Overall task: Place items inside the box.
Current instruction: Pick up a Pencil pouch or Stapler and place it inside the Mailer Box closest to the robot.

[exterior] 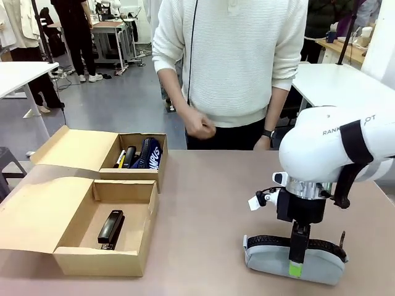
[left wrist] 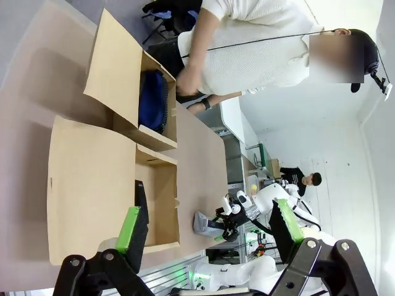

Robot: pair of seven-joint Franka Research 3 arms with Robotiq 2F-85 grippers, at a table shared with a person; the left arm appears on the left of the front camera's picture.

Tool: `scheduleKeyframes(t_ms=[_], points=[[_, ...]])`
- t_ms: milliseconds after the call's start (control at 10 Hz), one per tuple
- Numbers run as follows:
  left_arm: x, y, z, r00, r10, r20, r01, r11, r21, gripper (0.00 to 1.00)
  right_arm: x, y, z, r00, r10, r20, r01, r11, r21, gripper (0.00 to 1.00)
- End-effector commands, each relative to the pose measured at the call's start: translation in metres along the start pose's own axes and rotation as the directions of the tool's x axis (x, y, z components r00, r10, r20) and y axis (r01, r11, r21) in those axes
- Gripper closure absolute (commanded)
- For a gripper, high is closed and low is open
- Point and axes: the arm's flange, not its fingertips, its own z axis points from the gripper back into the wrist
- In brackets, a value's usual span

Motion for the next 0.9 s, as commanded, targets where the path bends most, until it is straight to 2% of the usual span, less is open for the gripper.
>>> scheduleKeyframes(t_ms=[0, 100, 200, 300, 400, 600, 700, 800], points=[[0.000, -0.001, 0.000, 1.000, -0.016, 0.011, 0.016, 1.000, -0.024, 0.00, 0.002, 0.001, 0.000, 1.000, -0.011, 0.010, 0.011, 0.999, 0.032, 0.00], [0.000, -0.001, 0.000, 1.000, -0.016, 0.011, 0.016, 1.000, -0.024, 0.00, -0.001, 0.001, 0.003, 1.000, -0.022, -0.013, 0.023, 0.999, 0.049, 0.00], [0.000, -0.001, 0.000, 1.000, -0.016, 0.011, 0.016, 1.000, -0.024, 0.00, -0.003, 0.000, 0.004, 1.000, -0.011, -0.017, 0.012, 0.999, 0.050, 0.57], [0.000, -0.001, 0.000, 1.000, -0.016, 0.011, 0.016, 1.000, -0.024, 0.00, -0.004, 0.000, 0.006, 1.000, -0.006, -0.015, 0.007, 0.999, 0.052, 0.57], [0.000, -0.001, 0.000, 1.000, -0.016, 0.011, 0.016, 1.000, -0.024, 0.00, -0.003, 0.000, 0.006, 1.000, -0.010, -0.015, 0.011, 0.999, 0.049, 1.00], [0.000, -0.001, 0.000, 1.000, -0.016, 0.011, 0.016, 1.000, -0.024, 0.00, -0.005, 0.000, 0.011, 1.000, -0.016, 0.015, 0.015, 0.998, 0.066, 1.00], [0.000, -0.001, 0.000, 1.000, -0.016, 0.011, 0.016, 1.000, -0.024, 0.00, -0.007, 0.001, 0.015, 0.999, -0.027, 0.025, 0.025, 0.998, 0.064, 0.82], [0.000, -0.001, 0.000, 1.000, -0.016, 0.011, 0.016, 1.000, -0.024, 0.00, -0.005, 0.001, 0.021, 0.996, -0.083, 0.038, 0.080, 0.994, 0.071, 0.95]])
